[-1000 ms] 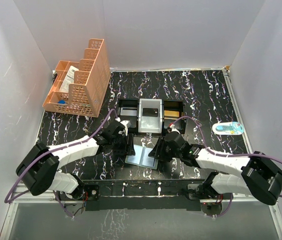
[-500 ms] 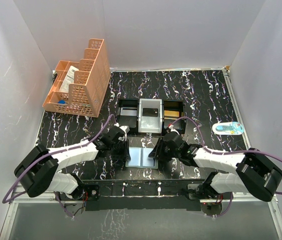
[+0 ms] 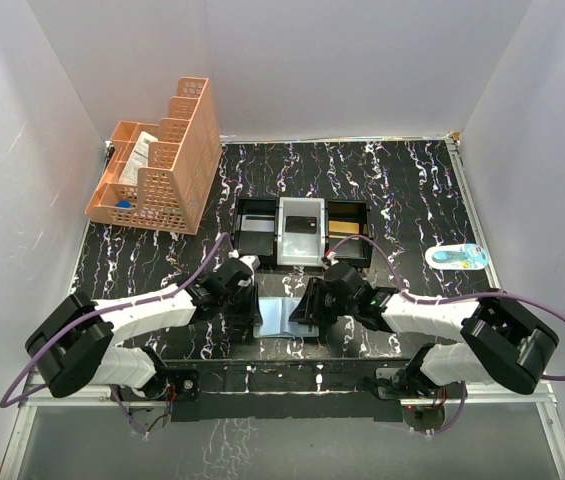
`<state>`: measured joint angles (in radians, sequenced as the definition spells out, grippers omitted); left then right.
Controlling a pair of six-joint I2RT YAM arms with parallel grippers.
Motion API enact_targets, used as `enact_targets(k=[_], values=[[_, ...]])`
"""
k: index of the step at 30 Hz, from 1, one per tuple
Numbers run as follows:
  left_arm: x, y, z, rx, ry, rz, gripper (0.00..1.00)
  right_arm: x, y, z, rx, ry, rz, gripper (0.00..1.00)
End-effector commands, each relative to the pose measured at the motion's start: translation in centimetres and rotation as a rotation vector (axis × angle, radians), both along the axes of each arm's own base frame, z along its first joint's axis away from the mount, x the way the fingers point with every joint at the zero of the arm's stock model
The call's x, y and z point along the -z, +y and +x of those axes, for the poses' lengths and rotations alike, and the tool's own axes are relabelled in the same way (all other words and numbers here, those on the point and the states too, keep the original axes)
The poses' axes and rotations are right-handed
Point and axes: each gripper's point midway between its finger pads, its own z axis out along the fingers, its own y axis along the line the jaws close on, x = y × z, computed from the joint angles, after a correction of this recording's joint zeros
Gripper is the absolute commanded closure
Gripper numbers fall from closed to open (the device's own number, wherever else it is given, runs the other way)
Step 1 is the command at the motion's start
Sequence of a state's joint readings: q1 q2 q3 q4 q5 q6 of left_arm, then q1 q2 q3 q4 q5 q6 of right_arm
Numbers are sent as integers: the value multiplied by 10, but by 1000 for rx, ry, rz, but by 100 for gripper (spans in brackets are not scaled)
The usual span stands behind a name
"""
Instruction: Take the credit cards out of the card holder
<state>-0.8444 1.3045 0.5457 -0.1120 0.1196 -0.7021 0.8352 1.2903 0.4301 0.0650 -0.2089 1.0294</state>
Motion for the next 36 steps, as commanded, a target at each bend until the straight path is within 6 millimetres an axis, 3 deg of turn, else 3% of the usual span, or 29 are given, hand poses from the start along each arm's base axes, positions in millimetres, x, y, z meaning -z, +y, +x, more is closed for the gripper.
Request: enact_targets(k=[1, 8, 13, 20, 27, 32, 36], values=[[-6, -1, -3, -2, -12, -11, 87, -24, 19, 3, -56, -45, 105, 67], [-8, -3, -5, 2, -13, -23, 88, -38, 26, 6, -50, -69, 168, 67], [-9, -2, -5, -9, -16, -21, 88, -54, 43, 7, -97, -67, 244, 64], [-23, 13, 3, -130, -82, -37, 82, -64, 70, 8, -185, -44, 306, 60], [-39, 32, 8, -247, -151, -55, 73, -72, 92, 0, -283, -33, 347, 48], [-53, 30, 8, -241, -179, -109, 63, -86, 79, 8, -220, -113, 306, 46], [-68, 14, 8, -188, -194, -189, 55, -81, 38, 37, -10, -230, 106, 45]])
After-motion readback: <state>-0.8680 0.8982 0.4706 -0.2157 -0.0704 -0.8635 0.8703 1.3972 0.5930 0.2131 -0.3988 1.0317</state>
